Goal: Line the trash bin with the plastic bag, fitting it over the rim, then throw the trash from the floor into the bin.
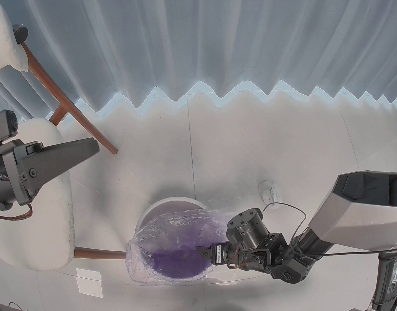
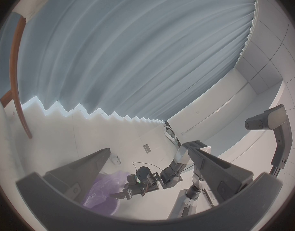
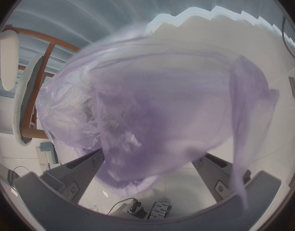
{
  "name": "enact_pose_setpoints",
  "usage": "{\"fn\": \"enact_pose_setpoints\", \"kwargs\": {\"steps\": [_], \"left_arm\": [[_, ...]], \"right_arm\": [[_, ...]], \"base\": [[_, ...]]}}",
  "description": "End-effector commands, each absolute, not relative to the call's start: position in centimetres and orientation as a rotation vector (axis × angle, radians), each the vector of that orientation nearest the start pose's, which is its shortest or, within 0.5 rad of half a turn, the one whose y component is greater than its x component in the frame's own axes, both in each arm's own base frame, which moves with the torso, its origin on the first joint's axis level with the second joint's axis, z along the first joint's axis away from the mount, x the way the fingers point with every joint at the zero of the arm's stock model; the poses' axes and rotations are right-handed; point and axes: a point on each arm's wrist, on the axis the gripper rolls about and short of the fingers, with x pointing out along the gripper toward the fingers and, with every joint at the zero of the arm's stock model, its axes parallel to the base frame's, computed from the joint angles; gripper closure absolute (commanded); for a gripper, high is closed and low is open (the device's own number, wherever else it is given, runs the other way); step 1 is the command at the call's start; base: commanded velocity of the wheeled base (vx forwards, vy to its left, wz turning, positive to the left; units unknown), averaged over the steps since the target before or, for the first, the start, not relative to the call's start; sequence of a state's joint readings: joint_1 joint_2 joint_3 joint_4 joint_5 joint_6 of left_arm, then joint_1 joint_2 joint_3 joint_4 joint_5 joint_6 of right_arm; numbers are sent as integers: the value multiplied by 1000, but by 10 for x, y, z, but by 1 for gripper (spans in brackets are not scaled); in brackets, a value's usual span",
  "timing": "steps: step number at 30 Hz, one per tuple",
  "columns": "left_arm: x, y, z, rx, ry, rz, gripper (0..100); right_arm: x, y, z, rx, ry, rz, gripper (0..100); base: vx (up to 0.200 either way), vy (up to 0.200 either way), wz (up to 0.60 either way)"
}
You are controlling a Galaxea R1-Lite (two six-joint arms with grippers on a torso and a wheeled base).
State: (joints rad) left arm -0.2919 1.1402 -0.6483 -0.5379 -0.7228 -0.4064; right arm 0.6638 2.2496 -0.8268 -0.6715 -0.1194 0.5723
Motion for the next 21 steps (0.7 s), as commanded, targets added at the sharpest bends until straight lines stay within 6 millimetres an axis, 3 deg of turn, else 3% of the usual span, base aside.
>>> {"fn": "enact_pose_setpoints", "kwargs": {"steps": [1, 10, 19, 20, 21], "left_arm": [[145, -58, 265, -355, 136, -1011, 0], [135, -56, 270, -348, 107, -1025, 0], [134, -56, 269, -347, 106, -1023, 0], [134, -56, 269, -347, 106, -1023, 0], [134, -56, 269, -347, 106, -1023, 0]], "right_arm": [[301, 231, -2, 251, 790, 288, 0], [323, 245, -12, 234, 716, 210, 0], [326, 247, -9, 239, 698, 208, 0], [326, 247, -9, 239, 698, 208, 100], [326, 247, -9, 240, 688, 204, 100]], "base": [[0, 0, 0], [0, 0, 0], [0, 0, 0], [0, 0, 0], [0, 0, 0]]}}
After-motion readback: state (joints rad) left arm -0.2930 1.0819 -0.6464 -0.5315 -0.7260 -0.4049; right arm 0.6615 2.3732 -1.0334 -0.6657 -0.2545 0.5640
